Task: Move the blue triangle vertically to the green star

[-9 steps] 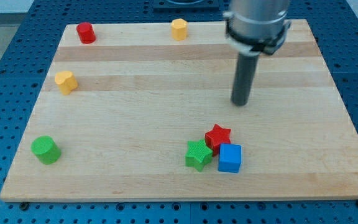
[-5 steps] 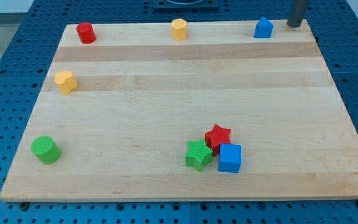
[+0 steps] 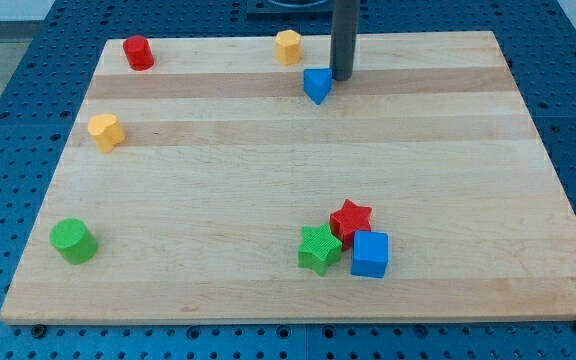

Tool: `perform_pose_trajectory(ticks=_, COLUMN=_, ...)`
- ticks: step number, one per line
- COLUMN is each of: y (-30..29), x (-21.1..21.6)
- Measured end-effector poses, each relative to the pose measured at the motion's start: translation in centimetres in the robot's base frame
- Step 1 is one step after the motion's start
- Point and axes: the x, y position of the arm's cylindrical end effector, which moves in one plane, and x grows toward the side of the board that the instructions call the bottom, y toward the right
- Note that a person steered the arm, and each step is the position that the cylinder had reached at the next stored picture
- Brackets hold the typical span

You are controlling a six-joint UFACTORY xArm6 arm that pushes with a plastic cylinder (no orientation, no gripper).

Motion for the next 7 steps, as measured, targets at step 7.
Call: perform_pose_trajectory(ticks=7, y=-2.7, x=1.9)
